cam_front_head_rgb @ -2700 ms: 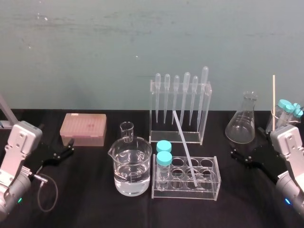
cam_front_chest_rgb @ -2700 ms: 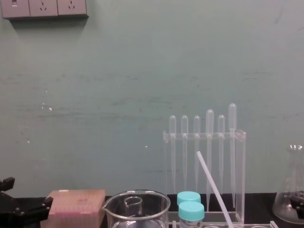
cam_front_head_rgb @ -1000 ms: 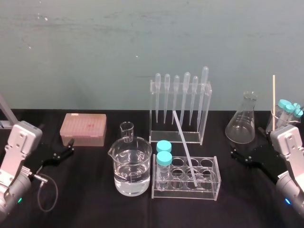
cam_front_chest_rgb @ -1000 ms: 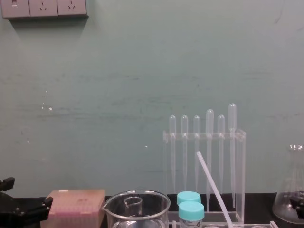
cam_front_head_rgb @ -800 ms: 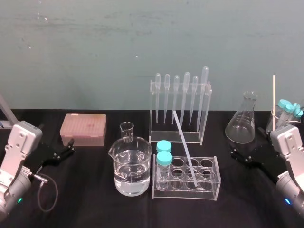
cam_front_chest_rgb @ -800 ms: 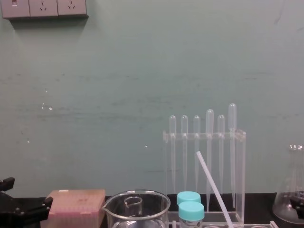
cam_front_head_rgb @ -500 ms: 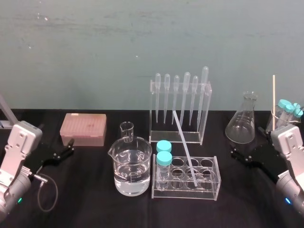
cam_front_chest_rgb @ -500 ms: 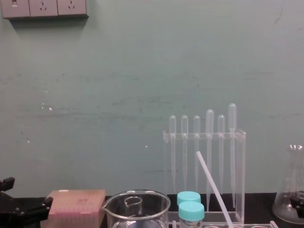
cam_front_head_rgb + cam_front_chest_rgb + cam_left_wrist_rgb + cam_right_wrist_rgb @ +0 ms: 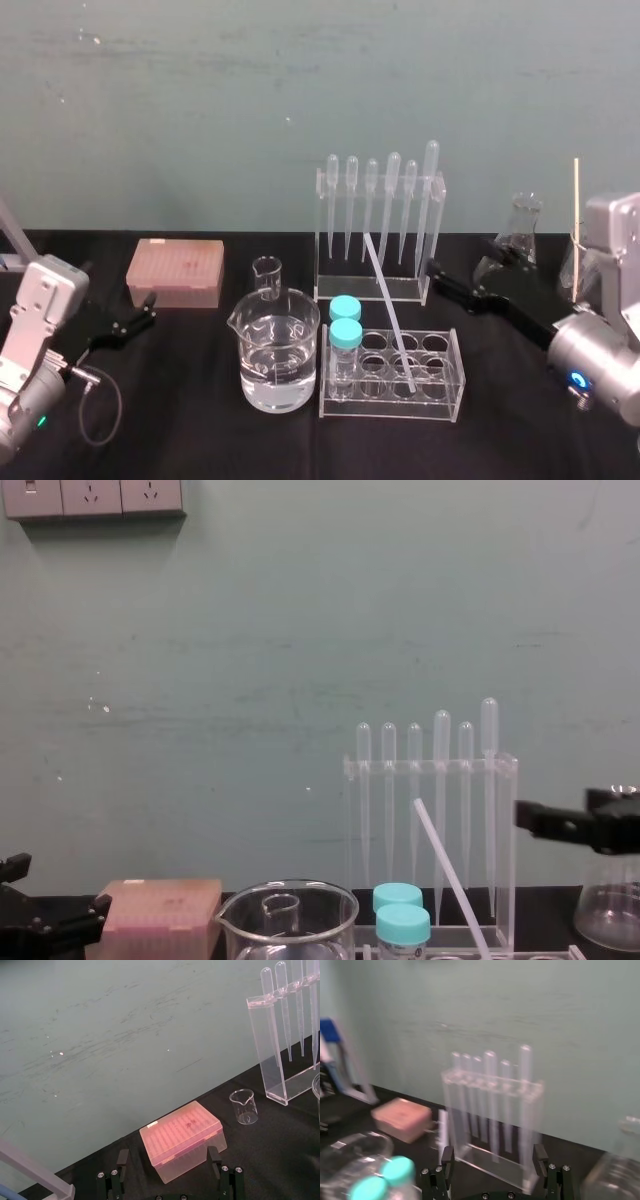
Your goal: Pick up the stirring rod with one hand, then place it down.
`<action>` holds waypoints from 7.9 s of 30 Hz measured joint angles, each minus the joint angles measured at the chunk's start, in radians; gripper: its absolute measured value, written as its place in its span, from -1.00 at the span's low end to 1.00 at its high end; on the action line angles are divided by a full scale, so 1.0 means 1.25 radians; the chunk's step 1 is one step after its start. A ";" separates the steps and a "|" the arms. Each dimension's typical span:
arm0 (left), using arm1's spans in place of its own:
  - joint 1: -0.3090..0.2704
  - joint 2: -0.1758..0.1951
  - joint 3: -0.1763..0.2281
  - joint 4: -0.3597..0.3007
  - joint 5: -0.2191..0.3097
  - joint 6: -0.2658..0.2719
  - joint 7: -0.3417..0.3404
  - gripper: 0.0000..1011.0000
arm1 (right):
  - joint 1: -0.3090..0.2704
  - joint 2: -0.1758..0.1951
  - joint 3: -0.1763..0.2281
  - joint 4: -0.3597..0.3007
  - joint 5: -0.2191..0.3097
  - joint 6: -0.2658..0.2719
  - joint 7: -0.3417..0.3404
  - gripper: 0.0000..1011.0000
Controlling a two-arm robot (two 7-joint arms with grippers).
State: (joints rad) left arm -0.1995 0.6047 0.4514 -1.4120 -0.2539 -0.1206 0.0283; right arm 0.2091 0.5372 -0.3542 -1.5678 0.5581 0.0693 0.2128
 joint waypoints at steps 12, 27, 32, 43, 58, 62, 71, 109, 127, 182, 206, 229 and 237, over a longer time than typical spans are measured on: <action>0.000 0.000 0.000 0.000 0.000 0.000 0.000 0.98 | 0.063 -0.051 -0.024 0.003 0.038 0.159 0.043 0.98; 0.000 0.000 0.000 0.000 0.000 0.000 0.000 0.98 | 0.157 -0.122 -0.082 0.111 -0.033 0.208 0.049 0.98; 0.000 0.000 0.000 0.000 0.000 0.000 0.000 0.98 | 0.170 -0.136 -0.086 0.133 -0.056 0.210 0.049 0.98; 0.000 0.000 0.000 0.000 0.000 0.000 0.000 0.98 | 0.180 -0.146 -0.092 0.149 -0.091 0.206 0.047 0.98; 0.000 0.000 0.000 0.000 0.000 0.000 0.000 0.98 | 0.179 -0.145 -0.091 0.147 -0.086 0.206 0.047 0.56; 0.000 0.000 0.000 0.000 0.000 0.000 0.000 0.98 | 0.179 -0.145 -0.090 0.147 -0.085 0.207 0.046 0.33; 0.000 0.000 0.000 0.000 0.000 0.000 0.000 0.98 | 0.178 -0.145 -0.090 0.146 -0.084 0.207 0.046 -0.22; 0.000 0.000 0.000 0.000 0.000 0.000 0.000 0.98 | 0.015 -0.135 0.037 0.009 -0.113 -0.217 0.112 -0.86; 0.000 0.000 0.000 0.000 0.000 0.000 0.000 0.98 | 0.048 -0.053 0.087 -0.007 0.071 -0.197 0.326 -0.86; 0.000 0.000 0.000 0.000 0.000 0.000 0.000 0.98 | 0.065 -0.006 0.044 0.012 0.094 -0.202 0.340 -0.86; 0.000 0.000 0.000 0.000 0.000 0.000 0.000 0.98 | 0.055 0.003 0.044 -0.003 0.087 -0.198 0.336 -0.86; 0.000 0.000 0.000 0.000 0.000 0.000 0.000 0.98 | 0.051 -0.006 0.041 0.002 0.081 -0.201 0.330 -0.86; 0.000 0.000 0.000 0.000 0.000 0.000 0.000 0.98 | 0.054 -0.040 0.024 0.068 0.055 -0.258 0.342 -0.86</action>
State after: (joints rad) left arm -0.1995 0.6047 0.4514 -1.4120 -0.2539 -0.1205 0.0283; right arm 0.2769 0.4877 -0.3243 -1.4830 0.6268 -0.2533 0.6399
